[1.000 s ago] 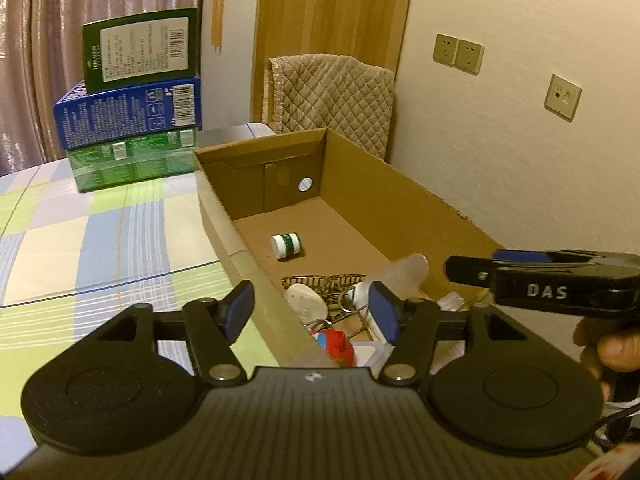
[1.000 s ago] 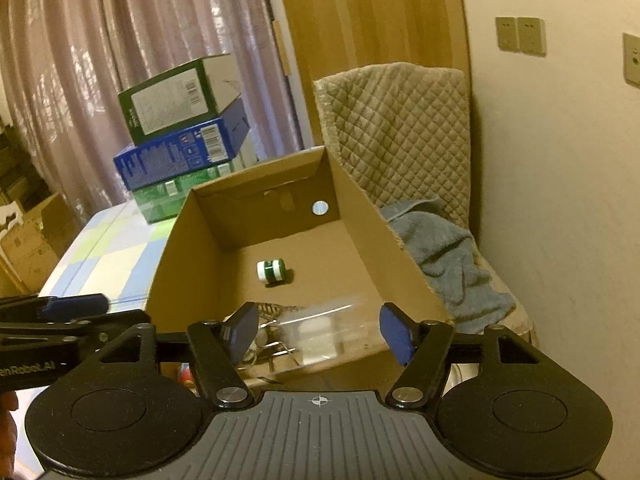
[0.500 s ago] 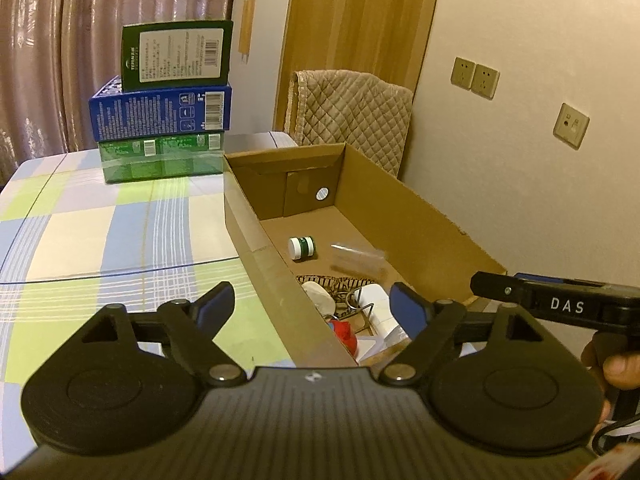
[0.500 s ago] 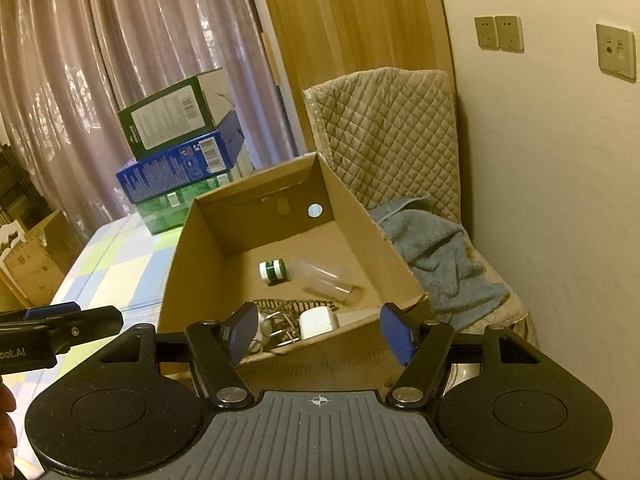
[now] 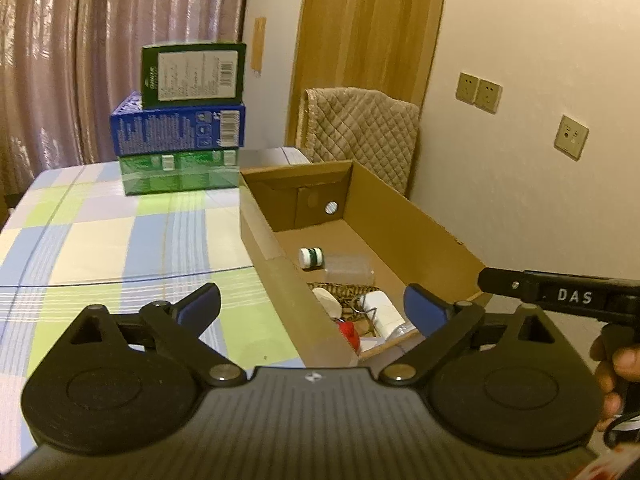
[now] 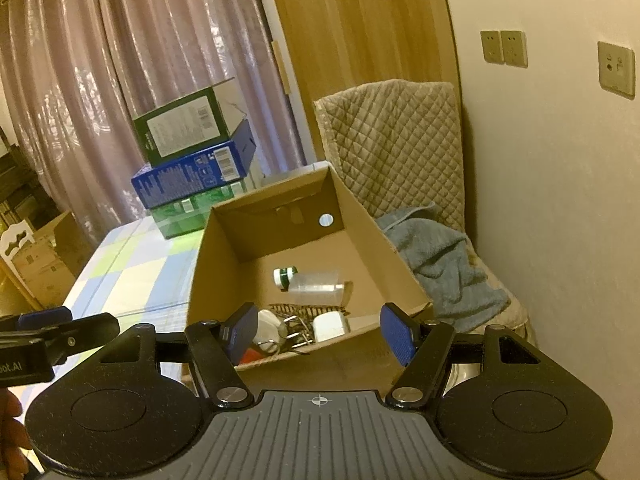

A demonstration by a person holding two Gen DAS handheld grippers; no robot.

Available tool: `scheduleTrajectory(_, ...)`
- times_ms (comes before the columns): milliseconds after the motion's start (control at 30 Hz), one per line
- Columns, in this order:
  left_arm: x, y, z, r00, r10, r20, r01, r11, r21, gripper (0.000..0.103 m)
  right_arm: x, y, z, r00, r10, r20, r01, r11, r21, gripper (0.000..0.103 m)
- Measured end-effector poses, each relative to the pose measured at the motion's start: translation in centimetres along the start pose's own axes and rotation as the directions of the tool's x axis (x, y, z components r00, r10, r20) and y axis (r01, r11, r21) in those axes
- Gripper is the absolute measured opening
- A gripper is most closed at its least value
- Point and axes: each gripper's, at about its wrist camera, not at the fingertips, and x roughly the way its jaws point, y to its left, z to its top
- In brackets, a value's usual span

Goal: Organize rigid objects

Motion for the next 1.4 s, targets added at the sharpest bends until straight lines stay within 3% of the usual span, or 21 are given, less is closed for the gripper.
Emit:
scheduleTrajectory(167,-0.5,0.5,-0.6,1.0,0.019,-0.023,-0.02,0.999,-0.032,0.101,-0.9,1.0,0.2,1.0,0.022,-0.001,-0.022,1.0,-0.019,0.067)
scheduleTrajectory(300,-0.9,1.0,-1.7,0.998,0.01,-0.058,-0.014,0.998,-0.063,0.102,-1.8,1.9,-0.2,0.999,0.032,-0.003,-0.032,0.999,-0.039,0.084)
scheduleTrajectory(367,-1.3,1.1,-2.5,0.997,0.029,-0.072,-0.034,0.997,-0.072,0.101,-2.3,2.3,-0.6,0.999,0.034,-0.006,-0.034,0.998,-0.053,0.087)
scheduleTrajectory(600,-3.1,1.3,-4.4,0.992,0.091,-0.09,-0.1,0.99,-0.101,0.102,-4.0,3.2,-2.6,0.999,0.024,-0.043,-0.028,0.996,-0.09,0.088)
scheduleTrajectory(967,-5.3,2.0,-6.6,0.987,0.085,-0.139,-0.104,0.986,-0.132,0.102,-5.9,5.1,-6.3,0.995,0.007,-0.097,-0.023,0.986,-0.164,0.088)
scheduleTrajectory(1400,-5.9,1.5,-7.4,0.984,0.093,-0.154,-0.112,0.987,-0.117,0.102,-6.1,5.4,-6.9,0.993,0.007,-0.115,-0.026,0.987,-0.161,0.088)
